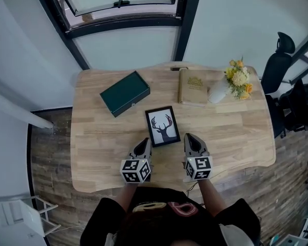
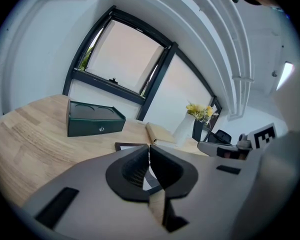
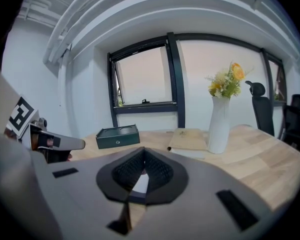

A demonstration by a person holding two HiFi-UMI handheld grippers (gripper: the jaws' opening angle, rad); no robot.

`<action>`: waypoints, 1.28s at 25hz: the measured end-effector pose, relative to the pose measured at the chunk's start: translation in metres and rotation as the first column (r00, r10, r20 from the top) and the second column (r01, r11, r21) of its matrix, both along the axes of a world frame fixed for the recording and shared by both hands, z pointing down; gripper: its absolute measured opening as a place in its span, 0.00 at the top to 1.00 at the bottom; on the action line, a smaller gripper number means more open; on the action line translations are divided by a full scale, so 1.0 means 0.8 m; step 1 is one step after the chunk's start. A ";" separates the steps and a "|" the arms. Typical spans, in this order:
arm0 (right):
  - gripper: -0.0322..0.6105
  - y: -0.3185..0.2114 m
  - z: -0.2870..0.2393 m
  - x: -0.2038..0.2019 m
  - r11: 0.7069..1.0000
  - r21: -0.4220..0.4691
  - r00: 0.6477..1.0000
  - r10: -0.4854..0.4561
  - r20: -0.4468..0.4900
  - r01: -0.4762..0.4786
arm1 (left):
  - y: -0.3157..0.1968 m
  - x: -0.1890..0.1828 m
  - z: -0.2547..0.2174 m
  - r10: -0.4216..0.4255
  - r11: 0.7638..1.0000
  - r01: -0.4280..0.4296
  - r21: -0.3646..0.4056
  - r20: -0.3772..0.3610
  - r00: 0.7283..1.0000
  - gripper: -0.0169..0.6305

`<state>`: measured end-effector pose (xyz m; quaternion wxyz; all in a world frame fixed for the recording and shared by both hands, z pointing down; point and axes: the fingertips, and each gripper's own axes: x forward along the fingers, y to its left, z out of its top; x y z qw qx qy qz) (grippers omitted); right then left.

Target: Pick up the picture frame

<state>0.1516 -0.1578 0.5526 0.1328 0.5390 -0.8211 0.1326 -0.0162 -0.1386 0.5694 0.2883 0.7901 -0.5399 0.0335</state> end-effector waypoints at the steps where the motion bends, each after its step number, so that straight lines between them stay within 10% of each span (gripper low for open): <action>1: 0.93 -0.002 -0.002 -0.002 1.000 0.004 1.000 0.000 0.000 0.000 | -0.002 -0.001 -0.001 0.001 1.000 -0.001 0.005 0.002 1.000 0.94; 32: 0.93 -0.086 0.029 -0.033 0.990 -0.133 0.998 -0.052 -0.046 0.046 | -0.073 0.000 0.018 -0.002 0.996 0.006 -0.084 0.043 0.999 0.94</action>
